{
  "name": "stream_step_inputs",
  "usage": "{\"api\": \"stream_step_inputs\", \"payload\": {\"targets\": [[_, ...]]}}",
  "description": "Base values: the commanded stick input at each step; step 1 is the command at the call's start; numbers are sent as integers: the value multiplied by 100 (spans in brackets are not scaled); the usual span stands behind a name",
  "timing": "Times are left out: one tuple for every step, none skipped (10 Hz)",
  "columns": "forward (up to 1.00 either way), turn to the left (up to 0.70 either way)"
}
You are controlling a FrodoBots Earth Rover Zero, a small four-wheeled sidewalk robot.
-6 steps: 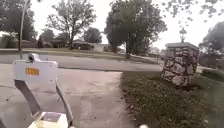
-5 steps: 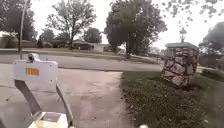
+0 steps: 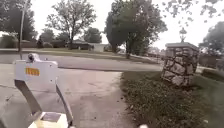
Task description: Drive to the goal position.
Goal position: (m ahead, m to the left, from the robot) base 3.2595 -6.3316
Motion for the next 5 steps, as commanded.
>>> {"api": "stream_step_inputs", "payload": {"targets": [[-65, -37], [-70, -35], [-70, -35], [-70, -35], [-70, -35]]}}
